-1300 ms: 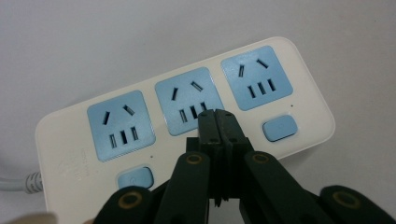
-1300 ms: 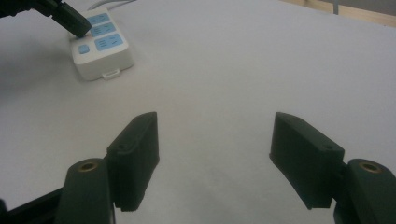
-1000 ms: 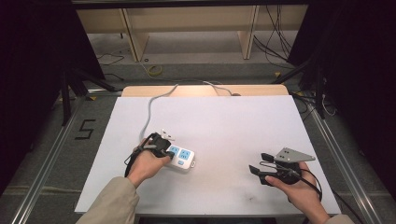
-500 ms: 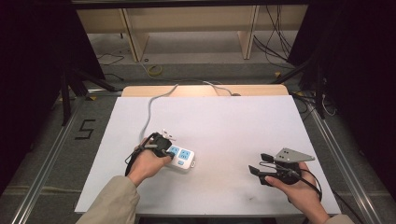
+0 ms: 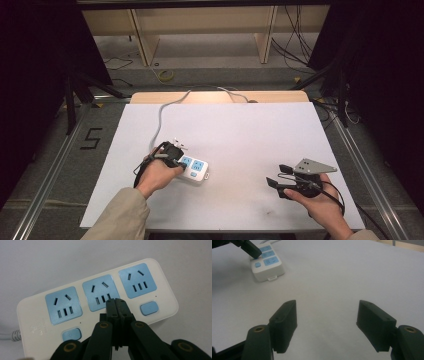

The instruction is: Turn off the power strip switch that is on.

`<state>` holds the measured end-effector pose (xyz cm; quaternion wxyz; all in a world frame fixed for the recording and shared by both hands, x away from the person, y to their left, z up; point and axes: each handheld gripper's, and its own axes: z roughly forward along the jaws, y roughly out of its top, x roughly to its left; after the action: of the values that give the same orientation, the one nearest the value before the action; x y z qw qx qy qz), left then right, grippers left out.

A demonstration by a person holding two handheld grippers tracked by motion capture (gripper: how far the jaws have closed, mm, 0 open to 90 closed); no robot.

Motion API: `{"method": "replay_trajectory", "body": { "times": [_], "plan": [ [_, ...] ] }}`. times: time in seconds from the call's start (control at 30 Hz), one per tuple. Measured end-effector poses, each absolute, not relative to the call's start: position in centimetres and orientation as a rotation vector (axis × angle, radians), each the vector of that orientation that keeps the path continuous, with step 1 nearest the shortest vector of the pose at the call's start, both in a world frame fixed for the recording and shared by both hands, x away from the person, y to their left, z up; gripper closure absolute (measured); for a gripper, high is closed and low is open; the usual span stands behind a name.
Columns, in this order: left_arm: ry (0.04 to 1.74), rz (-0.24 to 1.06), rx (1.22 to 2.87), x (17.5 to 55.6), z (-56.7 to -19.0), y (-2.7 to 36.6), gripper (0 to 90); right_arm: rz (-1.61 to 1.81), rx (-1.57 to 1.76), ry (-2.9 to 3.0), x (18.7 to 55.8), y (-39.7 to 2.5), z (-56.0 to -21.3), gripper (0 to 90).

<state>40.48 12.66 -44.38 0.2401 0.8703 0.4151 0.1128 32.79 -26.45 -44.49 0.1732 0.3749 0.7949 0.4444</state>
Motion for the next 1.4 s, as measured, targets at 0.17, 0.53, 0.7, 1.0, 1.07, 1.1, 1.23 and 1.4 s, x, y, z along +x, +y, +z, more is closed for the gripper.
{"method": "replay_trajectory", "body": {
  "times": [0.17, 0.53, 0.7, 1.0, 1.07, 1.1, 1.23, 1.4],
  "plan": [
    [1.138, 0.306, 2.386, 40.53, -44.35, 12.62, 90.0, 1.259, 1.059, 2.256, 32.76, -26.47, -44.48, 32.7],
    [1.151, 0.287, 2.378, 40.68, -44.36, 12.70, 90.0, 1.259, 1.056, 2.258, 32.76, -26.46, -44.49, 32.7],
    [1.143, 0.297, 2.385, 40.76, -44.38, 12.53, 90.0, 1.259, 1.055, 2.258, 32.75, -26.46, -44.49, 32.7],
    [1.157, 0.280, 2.383, 40.88, -44.33, 12.55, 90.0, 1.261, 1.056, 2.259, 32.75, -26.49, -44.50, 32.7],
    [1.163, 0.276, 2.389, 40.89, -44.26, 12.61, 90.0, 1.261, 1.055, 2.259, 32.74, -26.49, -44.50, 32.7],
    [1.166, 0.274, 2.390, 40.88, -44.23, 12.66, 90.0, 1.260, 1.054, 2.260, 32.74, -26.49, -44.50, 32.7],
    [1.161, 0.281, 2.394, 40.86, -44.25, 12.60, 90.0, 1.257, 1.054, 2.262, 32.75, -26.47, -44.50, 32.7],
    [1.164, 0.276, 2.394, 40.89, -44.24, 12.62, 90.0, 1.257, 1.054, 2.262, 32.73, -26.45, -44.51, 32.7]
  ]
}}
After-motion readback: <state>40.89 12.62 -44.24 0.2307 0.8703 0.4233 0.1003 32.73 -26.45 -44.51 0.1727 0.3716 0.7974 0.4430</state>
